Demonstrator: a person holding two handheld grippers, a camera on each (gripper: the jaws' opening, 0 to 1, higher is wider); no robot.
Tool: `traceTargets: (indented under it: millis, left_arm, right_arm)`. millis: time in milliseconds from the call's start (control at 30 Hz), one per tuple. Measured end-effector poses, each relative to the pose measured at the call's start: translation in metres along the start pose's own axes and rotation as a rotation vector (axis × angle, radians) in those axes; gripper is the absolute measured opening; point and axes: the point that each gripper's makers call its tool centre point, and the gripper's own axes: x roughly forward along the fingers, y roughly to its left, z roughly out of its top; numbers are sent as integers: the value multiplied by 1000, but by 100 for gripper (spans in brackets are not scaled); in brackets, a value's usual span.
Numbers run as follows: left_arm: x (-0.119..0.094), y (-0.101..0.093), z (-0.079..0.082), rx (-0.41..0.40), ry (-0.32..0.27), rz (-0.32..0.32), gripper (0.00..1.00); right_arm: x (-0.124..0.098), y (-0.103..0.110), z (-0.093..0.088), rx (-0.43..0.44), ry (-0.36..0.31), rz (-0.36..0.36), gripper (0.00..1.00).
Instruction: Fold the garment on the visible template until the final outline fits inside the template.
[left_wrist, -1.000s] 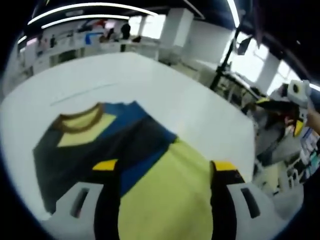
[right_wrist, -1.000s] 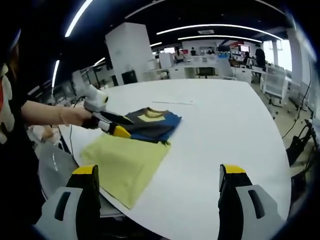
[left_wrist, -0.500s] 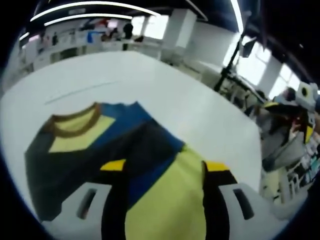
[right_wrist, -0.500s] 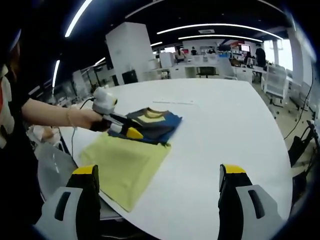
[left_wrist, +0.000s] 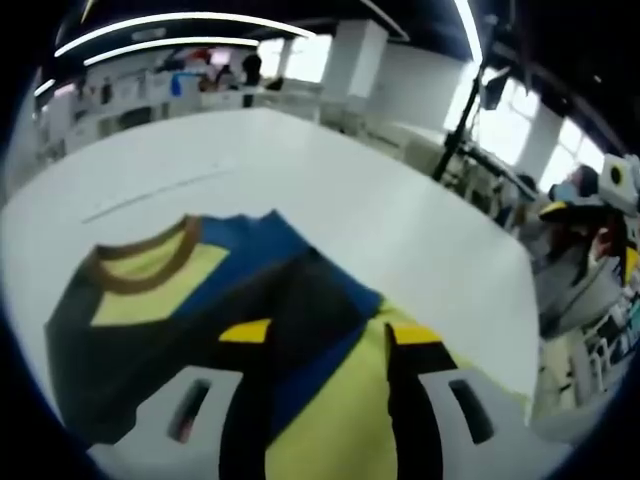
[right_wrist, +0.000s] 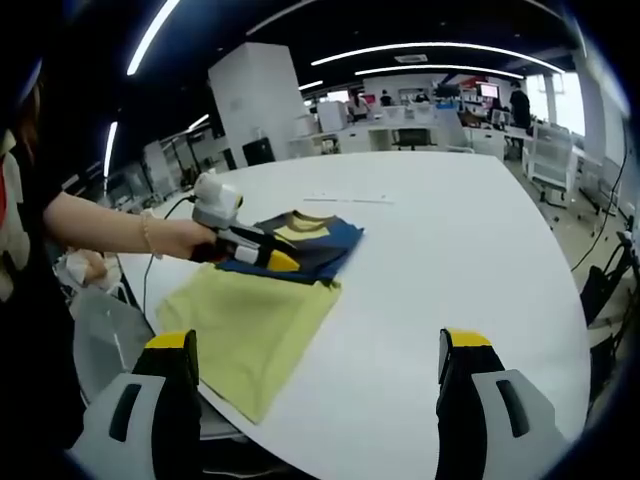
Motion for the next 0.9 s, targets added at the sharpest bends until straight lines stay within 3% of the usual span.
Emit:
traceTargets:
  millis: [400,667,900]
  left_arm:
    - [18,-16,0,15,-13,-42,23]
    - [26,-13,-5,124,30,8,16]
    - [32,-17,-4,163,36,8,10]
  right_arm:
    - [2,-1,-3,6,12,0,100]
    - [8,-2,-6,7,24,13,100]
    - [15,-2,-4,5,28,27,100]
